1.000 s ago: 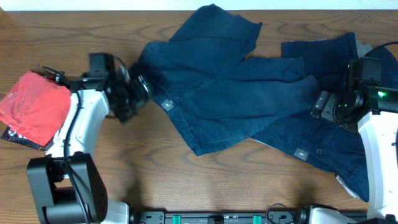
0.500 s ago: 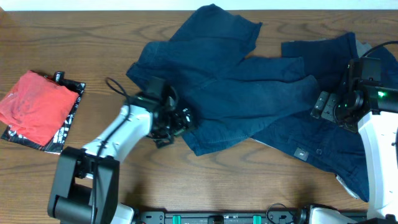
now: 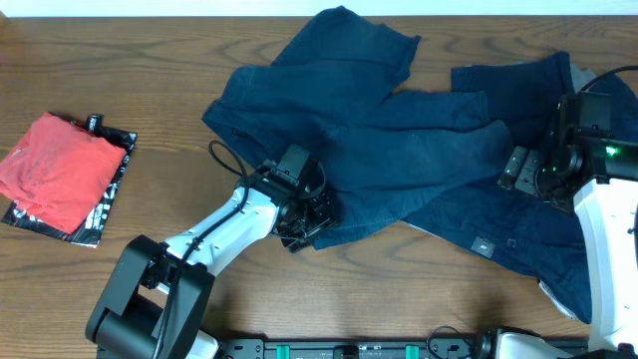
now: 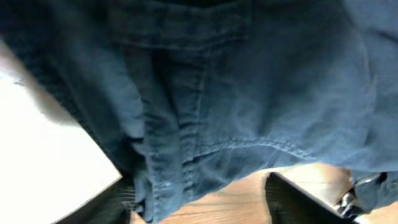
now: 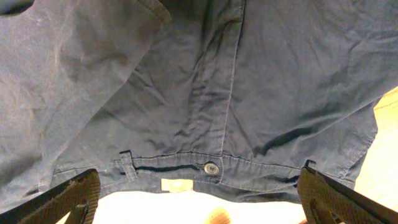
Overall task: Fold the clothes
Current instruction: 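Pull the waistband left with the left gripper to flatten the shorts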
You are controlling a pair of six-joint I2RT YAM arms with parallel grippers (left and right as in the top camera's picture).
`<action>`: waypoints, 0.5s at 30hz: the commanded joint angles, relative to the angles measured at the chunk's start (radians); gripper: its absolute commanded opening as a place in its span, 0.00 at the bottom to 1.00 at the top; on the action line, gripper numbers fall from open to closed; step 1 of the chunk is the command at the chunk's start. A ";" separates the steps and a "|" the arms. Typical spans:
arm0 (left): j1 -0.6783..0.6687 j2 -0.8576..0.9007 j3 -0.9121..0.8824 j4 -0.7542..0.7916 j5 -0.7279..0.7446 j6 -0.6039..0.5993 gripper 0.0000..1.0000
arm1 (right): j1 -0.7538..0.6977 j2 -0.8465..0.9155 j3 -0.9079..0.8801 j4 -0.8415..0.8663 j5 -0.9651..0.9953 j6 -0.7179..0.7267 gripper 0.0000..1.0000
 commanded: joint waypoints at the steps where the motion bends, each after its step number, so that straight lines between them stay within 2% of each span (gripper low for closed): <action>1: -0.006 0.014 -0.005 -0.002 -0.026 -0.025 0.60 | -0.006 -0.004 0.008 -0.004 0.003 -0.012 0.99; 2: -0.008 0.014 -0.005 -0.005 -0.026 -0.026 0.60 | -0.006 -0.004 0.008 -0.004 0.003 -0.012 0.99; 5: -0.016 0.014 -0.010 -0.005 -0.030 -0.026 0.70 | -0.006 -0.004 0.008 -0.004 0.003 -0.012 0.99; 12: -0.053 0.014 -0.044 -0.004 -0.077 -0.094 0.71 | -0.006 -0.004 0.008 -0.003 0.003 -0.012 0.99; 13: -0.058 0.014 -0.047 -0.002 -0.084 -0.097 0.70 | -0.006 -0.004 0.008 -0.003 0.003 -0.012 0.99; 14: -0.062 0.014 -0.049 0.003 -0.092 -0.096 0.64 | -0.006 -0.004 0.008 -0.004 0.003 -0.012 0.99; 15: -0.063 0.014 -0.050 0.003 -0.107 -0.096 0.48 | -0.006 -0.004 0.008 -0.004 0.003 -0.012 0.99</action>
